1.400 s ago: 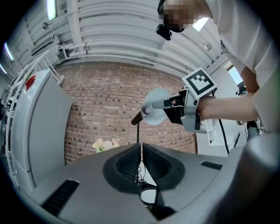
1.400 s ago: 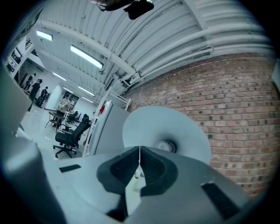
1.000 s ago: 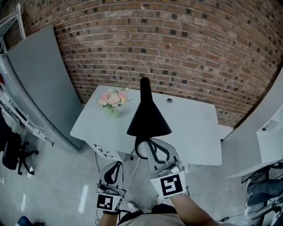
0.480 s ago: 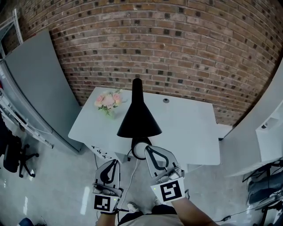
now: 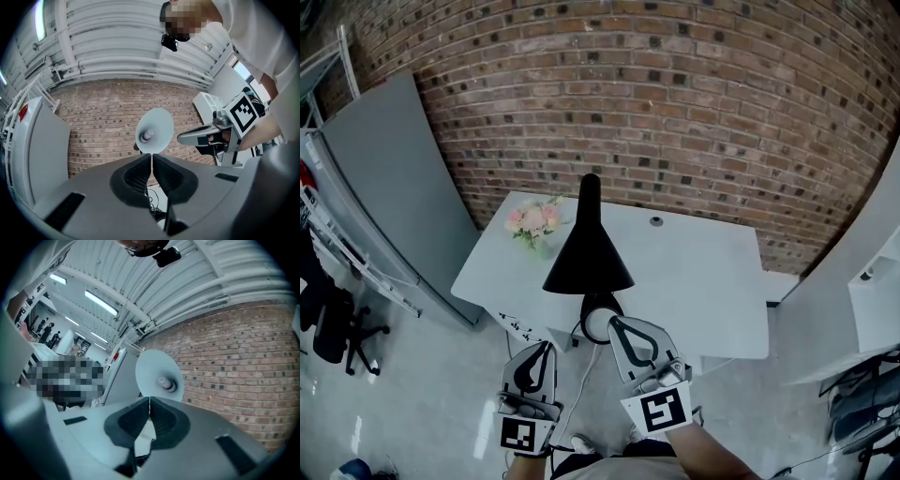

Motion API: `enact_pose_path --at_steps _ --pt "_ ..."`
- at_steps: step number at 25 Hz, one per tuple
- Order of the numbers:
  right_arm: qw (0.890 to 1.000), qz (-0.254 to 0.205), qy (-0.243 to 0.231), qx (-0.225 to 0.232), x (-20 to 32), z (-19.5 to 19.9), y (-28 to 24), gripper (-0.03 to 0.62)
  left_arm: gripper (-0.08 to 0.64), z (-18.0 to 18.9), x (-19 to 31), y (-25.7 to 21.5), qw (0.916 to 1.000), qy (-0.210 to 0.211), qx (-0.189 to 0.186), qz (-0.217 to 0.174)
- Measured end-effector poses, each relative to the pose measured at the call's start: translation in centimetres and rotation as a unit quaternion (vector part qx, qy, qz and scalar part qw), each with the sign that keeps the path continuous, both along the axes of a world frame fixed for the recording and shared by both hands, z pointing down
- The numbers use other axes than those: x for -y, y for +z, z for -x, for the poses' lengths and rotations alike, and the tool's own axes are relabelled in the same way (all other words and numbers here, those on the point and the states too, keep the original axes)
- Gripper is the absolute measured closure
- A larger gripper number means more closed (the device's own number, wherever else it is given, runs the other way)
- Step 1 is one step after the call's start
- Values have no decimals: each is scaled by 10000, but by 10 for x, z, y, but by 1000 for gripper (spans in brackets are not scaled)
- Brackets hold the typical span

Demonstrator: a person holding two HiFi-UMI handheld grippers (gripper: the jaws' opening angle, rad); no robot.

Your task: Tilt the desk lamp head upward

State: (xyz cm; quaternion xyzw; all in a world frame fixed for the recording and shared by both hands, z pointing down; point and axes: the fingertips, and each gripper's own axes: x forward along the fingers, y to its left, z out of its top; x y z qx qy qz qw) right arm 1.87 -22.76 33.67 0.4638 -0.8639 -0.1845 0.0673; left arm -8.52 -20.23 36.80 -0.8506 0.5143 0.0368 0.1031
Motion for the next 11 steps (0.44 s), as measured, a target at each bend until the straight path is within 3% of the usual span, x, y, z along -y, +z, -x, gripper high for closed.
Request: enact_pose_path --at_steps 11 --pt "9998 -54 -206 8 0 -11 -5 574 540 -15 -1 -4 9999 -125 39 13"
